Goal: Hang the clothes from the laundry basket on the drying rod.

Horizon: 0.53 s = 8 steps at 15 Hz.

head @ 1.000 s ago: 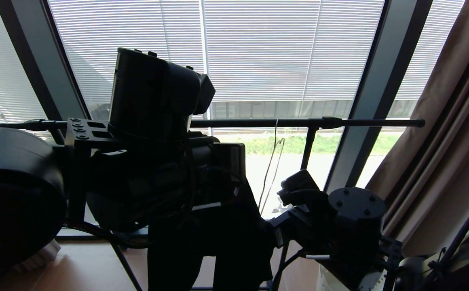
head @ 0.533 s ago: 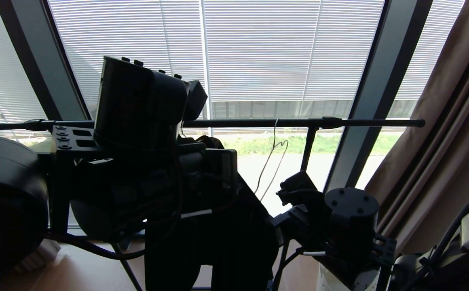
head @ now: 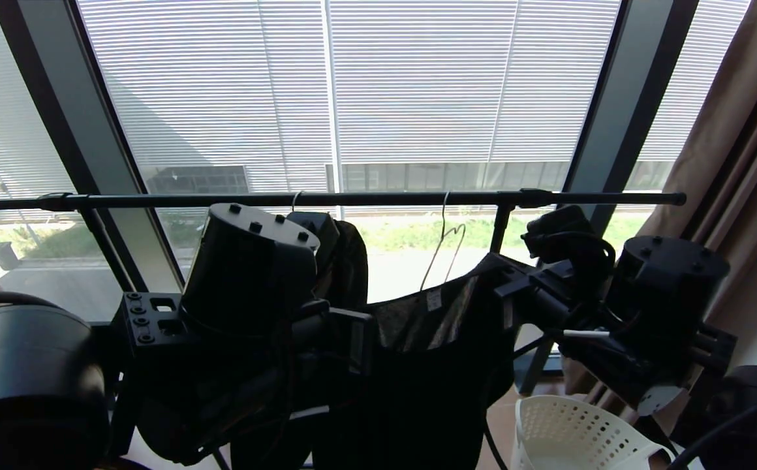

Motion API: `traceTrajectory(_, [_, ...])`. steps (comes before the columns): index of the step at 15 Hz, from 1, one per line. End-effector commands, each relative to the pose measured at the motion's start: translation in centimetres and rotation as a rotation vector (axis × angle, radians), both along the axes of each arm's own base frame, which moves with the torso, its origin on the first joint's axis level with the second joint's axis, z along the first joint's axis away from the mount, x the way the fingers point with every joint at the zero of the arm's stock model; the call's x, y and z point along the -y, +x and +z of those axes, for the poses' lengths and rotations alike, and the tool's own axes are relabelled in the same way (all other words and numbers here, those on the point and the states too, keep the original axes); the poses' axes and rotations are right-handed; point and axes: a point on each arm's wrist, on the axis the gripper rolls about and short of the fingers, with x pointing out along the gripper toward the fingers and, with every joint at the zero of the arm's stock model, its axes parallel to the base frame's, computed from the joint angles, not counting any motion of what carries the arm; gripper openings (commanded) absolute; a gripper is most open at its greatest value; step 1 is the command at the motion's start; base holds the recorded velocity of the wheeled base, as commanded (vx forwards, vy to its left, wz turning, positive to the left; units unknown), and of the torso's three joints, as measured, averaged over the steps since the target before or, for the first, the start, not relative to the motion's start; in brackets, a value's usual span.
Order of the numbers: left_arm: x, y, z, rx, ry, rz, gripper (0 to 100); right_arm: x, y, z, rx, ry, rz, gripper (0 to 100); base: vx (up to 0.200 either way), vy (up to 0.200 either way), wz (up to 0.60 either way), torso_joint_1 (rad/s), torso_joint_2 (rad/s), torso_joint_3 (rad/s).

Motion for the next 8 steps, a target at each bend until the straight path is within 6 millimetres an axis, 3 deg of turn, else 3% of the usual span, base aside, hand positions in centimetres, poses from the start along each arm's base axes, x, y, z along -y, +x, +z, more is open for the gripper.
traceTrajectory(1, [-0.1, -0.5, -1.5, -0.015, 0.033, -0.018, 100, 2.1, -1.9, 4.6, 0.098, 0.068, -0.018, 0, 0.000, 0.000, 0.00, 0.000, 0.00, 0.000])
traceTrajectory(4, [-0.1, -0.5, -1.6, -0.005, 0.040, -0.022, 100, 4.1, -3.0, 7.3, 0.142, 0.096, -0.047, 0, 0.000, 0.000, 0.00, 0.000, 0.00, 0.000])
traceTrajectory(8, [1.8, 1.2, -2.3, -0.014, 0.050, -0.019, 100, 5.2, -3.4, 8.5, 0.173, 0.113, -0.056, 0, 0.000, 0.000, 0.00, 0.000, 0.00, 0.000])
